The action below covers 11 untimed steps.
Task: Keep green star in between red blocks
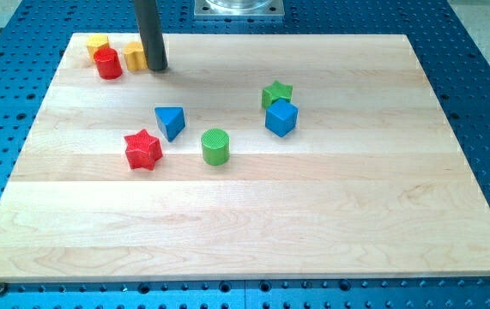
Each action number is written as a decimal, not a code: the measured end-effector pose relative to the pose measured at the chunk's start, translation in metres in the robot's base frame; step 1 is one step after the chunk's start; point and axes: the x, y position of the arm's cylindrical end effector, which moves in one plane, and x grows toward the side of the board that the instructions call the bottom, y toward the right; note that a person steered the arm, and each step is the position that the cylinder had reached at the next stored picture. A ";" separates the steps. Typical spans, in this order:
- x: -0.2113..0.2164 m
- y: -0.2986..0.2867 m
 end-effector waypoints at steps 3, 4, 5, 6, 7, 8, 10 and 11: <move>-0.039 -0.005; -0.038 0.110; -0.016 0.261; 0.067 0.302; 0.092 0.248; 0.092 0.146; 0.099 0.035; 0.094 -0.007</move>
